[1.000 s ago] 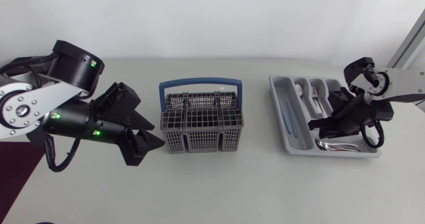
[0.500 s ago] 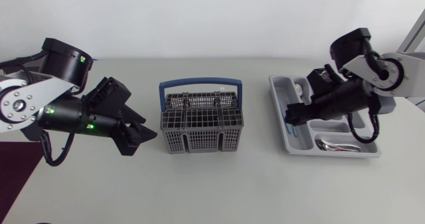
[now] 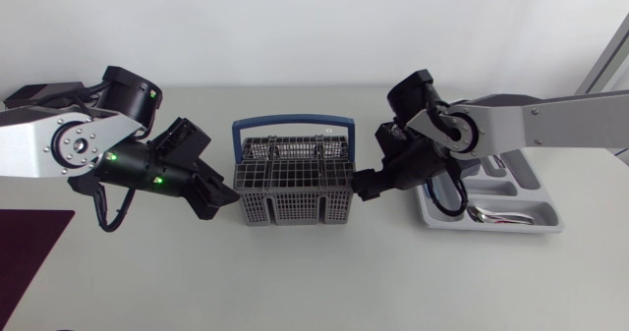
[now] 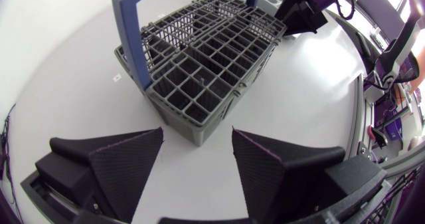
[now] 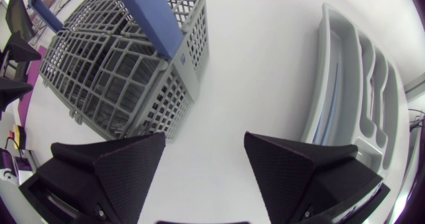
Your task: Unload the cutlery basket into the drawer organizer.
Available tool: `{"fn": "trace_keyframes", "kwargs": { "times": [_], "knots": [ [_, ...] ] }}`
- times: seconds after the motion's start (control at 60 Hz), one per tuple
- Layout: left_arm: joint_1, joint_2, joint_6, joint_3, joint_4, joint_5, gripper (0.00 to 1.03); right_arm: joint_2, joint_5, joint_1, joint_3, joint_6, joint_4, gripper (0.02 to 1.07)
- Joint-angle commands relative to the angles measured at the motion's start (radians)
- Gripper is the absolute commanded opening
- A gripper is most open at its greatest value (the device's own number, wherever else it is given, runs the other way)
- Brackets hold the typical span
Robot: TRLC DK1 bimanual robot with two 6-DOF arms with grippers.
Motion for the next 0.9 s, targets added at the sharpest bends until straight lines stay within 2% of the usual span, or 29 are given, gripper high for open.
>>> {"fn": "trace_keyframes", "kwargs": {
  "times": [0.0,0.3,0.767,0.883],
  "knots": [
    [-0.006,0.031,0.000,0.030,0.012,0.005,0.91,0.028,0.009,0.027,0.034,0.044,0.016,0.88],
    [-0.007,0.047,0.000,0.034,0.016,0.003,0.91,0.022,0.076,0.032,0.020,0.052,0.022,0.88],
    [-0.030,0.052,-0.006,0.030,0.026,0.001,0.92,-0.054,0.104,0.011,-0.027,0.042,0.024,0.89],
    [-0.012,-0.017,-0.004,0.015,0.006,0.000,0.95,-0.133,0.119,0.009,-0.060,0.013,0.018,0.97]
  ]
}}
